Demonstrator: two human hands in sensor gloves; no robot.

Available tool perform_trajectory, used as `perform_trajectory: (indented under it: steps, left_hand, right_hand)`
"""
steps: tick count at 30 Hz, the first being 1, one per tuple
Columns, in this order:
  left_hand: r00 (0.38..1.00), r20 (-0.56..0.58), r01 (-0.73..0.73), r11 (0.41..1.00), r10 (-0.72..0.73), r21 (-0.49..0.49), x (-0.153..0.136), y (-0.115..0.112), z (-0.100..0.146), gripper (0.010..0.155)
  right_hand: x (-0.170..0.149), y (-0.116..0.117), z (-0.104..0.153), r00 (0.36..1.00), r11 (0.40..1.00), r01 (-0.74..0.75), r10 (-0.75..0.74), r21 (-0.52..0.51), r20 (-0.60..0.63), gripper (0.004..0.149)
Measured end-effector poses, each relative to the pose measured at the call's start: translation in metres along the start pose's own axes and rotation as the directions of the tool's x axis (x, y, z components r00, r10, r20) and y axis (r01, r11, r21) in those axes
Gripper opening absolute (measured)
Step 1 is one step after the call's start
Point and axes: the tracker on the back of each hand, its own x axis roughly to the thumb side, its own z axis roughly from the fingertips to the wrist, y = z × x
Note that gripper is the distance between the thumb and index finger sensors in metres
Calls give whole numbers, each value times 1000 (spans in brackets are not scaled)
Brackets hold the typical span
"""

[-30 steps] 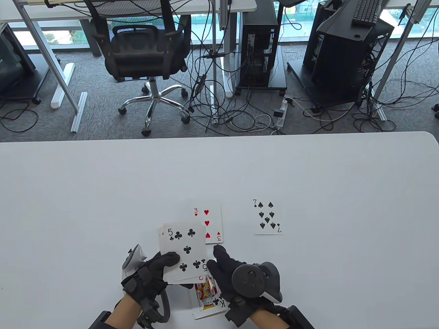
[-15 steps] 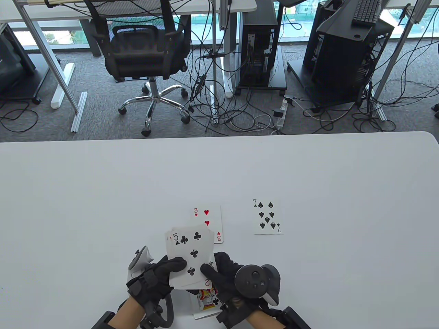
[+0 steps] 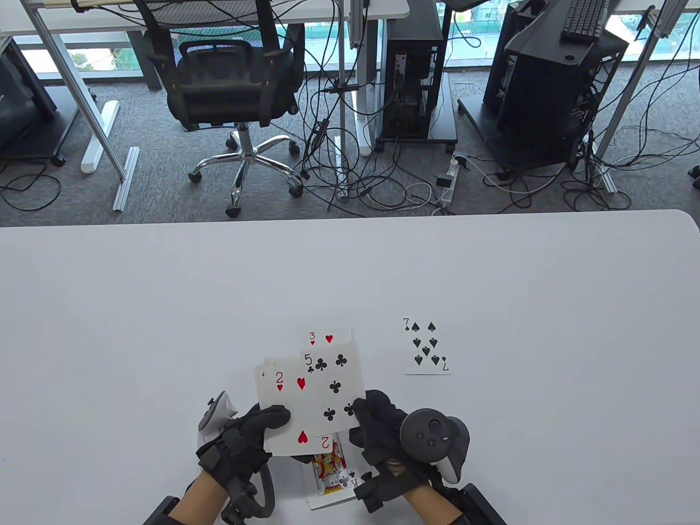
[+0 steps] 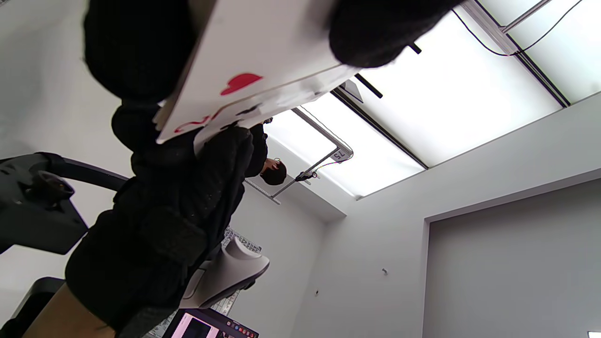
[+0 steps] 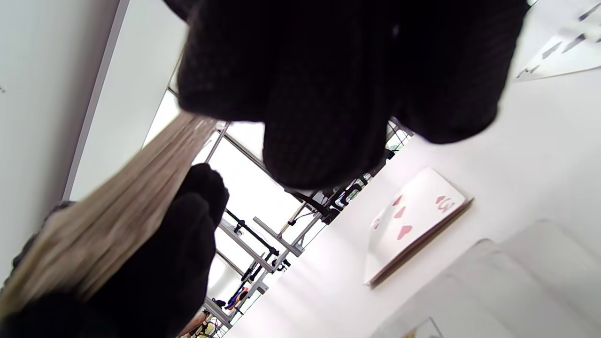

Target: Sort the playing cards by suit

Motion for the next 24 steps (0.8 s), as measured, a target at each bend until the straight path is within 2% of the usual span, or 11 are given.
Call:
perform_trajectory:
  steps: [5,8,10,12,13,15,17,20,22,24]
  left_hand:
    - [999,38,-1,999,-1,53,9,11,4,61]
    - [998,68,7,995,-14,104,16,20,9,62]
    - [996,94,-9,992,-3,128,21,25,12,61]
    - [992,122,-17,989,-1,149,26,30,15,62]
    - [991,134,-18,987,-3,157,29,33,17,62]
    - [988,153,-23,985,-3,169,33,35,19,62]
    - [987,164,-28,984,0,173,35,37,20,62]
    - [987,163,-28,984,0,173,34,37,20,62]
    - [988,154,-28,986,2,164,33,36,19,62]
    - [989,150,-30,986,6,162,32,36,19,62]
  right_hand:
    - [-12,-2,-1,993,995,104,-105,-6,-50,40]
    - [-13,3,0,995,996,89,-87,32,-55,40]
    - [-13,8,0,997,995,61,-57,78,-50,39]
    - [-12,16,1,998,987,31,-21,161,-64,39]
    - [-11,20,2,997,972,7,11,234,-78,40]
    - [-8,29,6,994,955,-68,90,289,-63,42]
    - [-4,37,10,975,908,-190,219,372,-35,46]
    - [4,51,15,896,784,-416,439,461,64,52]
    - [7,57,19,845,705,-502,523,501,111,55]
    - [10,61,21,811,662,-549,570,511,133,57]
